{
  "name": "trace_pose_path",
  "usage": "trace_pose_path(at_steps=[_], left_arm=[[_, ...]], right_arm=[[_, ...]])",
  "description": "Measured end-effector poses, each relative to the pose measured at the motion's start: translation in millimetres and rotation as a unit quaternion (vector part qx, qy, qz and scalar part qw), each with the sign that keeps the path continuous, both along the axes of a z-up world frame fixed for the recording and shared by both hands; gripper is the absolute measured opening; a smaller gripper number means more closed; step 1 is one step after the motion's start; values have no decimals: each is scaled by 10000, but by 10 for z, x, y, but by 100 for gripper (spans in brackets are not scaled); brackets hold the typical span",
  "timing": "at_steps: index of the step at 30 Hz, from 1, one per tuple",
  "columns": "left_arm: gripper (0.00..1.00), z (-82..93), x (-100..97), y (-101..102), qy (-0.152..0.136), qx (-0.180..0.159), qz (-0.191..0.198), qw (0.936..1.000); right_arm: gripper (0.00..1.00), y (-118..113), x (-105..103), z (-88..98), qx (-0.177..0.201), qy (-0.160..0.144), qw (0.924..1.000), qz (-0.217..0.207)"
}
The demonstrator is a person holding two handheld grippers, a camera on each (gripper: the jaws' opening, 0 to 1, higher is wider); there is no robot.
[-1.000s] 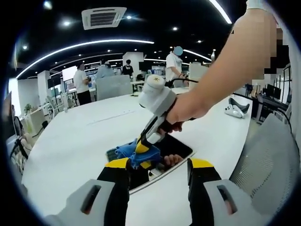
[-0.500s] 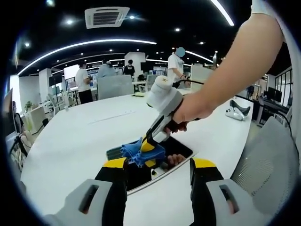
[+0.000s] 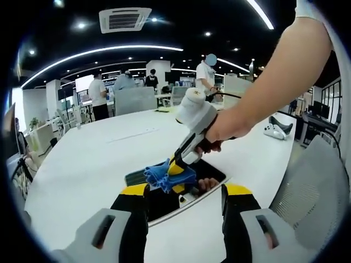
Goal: Wipe the mirror surface with the cleaning cloth until all visible marks leave the cleaned area.
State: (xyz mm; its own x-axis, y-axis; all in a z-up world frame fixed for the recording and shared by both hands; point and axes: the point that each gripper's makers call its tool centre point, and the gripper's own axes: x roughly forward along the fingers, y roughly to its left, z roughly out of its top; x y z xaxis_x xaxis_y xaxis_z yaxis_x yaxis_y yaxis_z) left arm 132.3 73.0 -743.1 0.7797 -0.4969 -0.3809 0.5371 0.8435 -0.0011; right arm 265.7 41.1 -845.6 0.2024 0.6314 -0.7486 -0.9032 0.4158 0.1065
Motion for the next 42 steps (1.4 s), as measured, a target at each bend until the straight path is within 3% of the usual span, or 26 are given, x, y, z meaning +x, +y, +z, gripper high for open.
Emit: trace_pose_path(at_steps=[42], left_arm=[[52,-14,3,7,5,71,4,10000]], right_arm=[[4,-354,48,-5,-81,-39,9996,-261]])
